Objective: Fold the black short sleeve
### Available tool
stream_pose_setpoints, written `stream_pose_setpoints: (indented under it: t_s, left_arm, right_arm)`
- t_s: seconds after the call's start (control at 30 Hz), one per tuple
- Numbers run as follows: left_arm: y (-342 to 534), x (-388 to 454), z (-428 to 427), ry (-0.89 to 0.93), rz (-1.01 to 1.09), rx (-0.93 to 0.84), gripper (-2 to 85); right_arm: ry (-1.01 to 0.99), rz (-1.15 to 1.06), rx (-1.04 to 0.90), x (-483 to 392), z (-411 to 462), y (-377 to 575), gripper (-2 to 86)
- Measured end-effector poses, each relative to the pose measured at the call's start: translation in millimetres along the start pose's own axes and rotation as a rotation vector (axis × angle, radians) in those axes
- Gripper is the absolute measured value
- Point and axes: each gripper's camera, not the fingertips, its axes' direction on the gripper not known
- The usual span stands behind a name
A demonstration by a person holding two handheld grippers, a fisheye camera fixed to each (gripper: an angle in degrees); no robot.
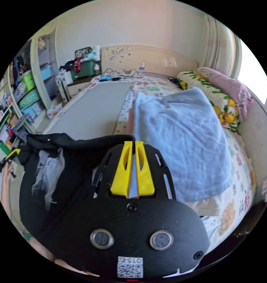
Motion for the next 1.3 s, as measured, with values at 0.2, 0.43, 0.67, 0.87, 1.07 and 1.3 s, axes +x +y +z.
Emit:
stream_pose_setpoints:
  t_s: [0.2, 0.43, 0.67, 0.87, 1.07, 1.3]
  left_arm:
    - [7, -77, -5, -0.331, -0.256, -0.056, 4.3]
    - [-53, -7, 19, -0.168, 0.036, -0.017, 4.2]
    - [-114, 14, 107, -0.137, 0.012, -0.109, 7.6]
    - [-117, 7, 145, -0.056, 0.022, -0.208, 5.4]
    - [-114, 10, 141, -0.068, 0.072, -0.196, 0.5]
    - [-120, 15, 127, -0.146, -0.001, -0.065, 0.3]
  right_arm:
    - [-0.017, 0.058, -0.024, -8, -12, -16, 6.9]
    - [-0.054, -0.247, 0.032, -169, -12, -69, 8.2]
    - [-0.195, -0.377, -0.162, -283, 80, -119, 10.5]
    - [-0.286, -0.449, -0.346, -312, 131, -120, 5.4]
    - [-0.103, -0.489, -0.233, -329, 113, -126, -0.4]
    - [0.095, -0.360, -0.151, -325, 113, -152, 0.8]
